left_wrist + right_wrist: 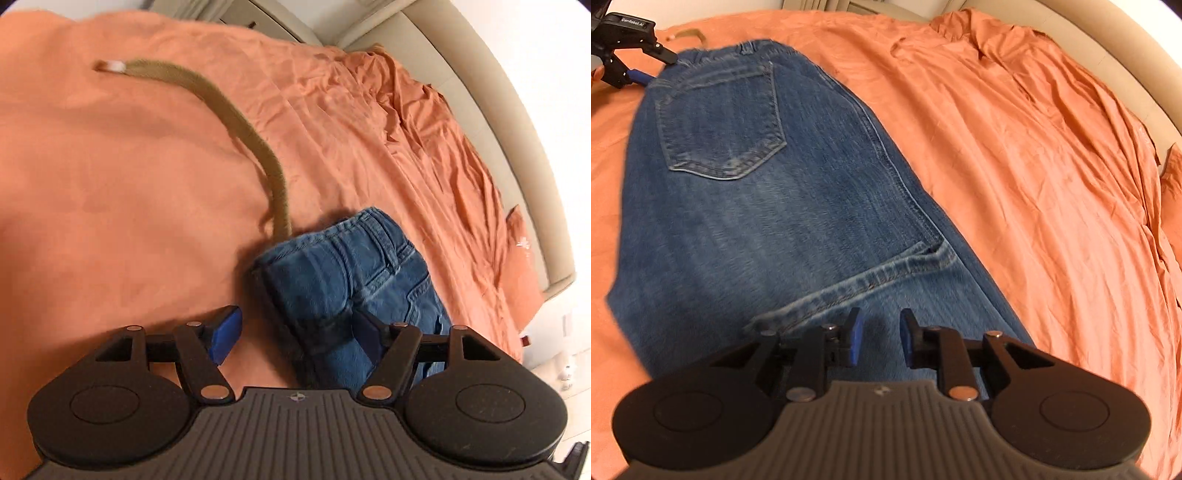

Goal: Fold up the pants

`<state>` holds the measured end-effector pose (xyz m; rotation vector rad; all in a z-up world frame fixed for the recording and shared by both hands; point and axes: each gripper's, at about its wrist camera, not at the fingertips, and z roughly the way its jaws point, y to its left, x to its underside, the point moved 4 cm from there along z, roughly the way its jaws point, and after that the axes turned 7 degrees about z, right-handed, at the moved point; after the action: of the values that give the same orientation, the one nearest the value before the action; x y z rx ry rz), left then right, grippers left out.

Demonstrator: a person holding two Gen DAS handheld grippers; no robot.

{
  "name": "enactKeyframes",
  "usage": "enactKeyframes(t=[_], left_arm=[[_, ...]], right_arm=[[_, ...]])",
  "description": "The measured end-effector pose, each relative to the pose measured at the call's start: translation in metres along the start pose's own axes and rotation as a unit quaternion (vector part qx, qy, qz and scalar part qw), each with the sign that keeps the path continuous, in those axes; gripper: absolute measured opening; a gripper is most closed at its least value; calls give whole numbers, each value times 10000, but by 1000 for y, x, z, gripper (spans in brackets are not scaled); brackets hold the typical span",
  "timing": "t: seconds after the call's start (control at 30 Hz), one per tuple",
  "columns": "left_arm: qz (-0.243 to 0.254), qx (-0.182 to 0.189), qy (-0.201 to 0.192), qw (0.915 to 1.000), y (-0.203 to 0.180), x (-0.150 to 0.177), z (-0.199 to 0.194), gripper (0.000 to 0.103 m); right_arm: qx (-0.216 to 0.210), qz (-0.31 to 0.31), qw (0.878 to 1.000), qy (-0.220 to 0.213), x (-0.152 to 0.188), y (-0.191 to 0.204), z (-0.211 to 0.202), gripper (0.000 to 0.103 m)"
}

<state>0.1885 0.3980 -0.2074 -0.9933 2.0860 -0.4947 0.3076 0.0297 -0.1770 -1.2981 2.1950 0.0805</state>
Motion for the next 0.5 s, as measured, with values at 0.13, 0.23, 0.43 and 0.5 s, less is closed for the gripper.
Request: enactKeyframes(t=[0.13,0.23,0.43,0.5], left_arm=[[220,76,340,9991,0,-18,25,78],[544,71,814,9952,-1,-26,35,72],[919,-18,986,9909,-15,-34,28,35],[1162,-85,886,9892,-26,-34,21,28]], right_arm=[[-120,-112,9995,265,-7,6,23,16],[-328,-150,9981,500,-7,8,36,9],[-640,25,9957,669,-11,0,47,5],[-597,-40,9960,661,-12,2,48,5]])
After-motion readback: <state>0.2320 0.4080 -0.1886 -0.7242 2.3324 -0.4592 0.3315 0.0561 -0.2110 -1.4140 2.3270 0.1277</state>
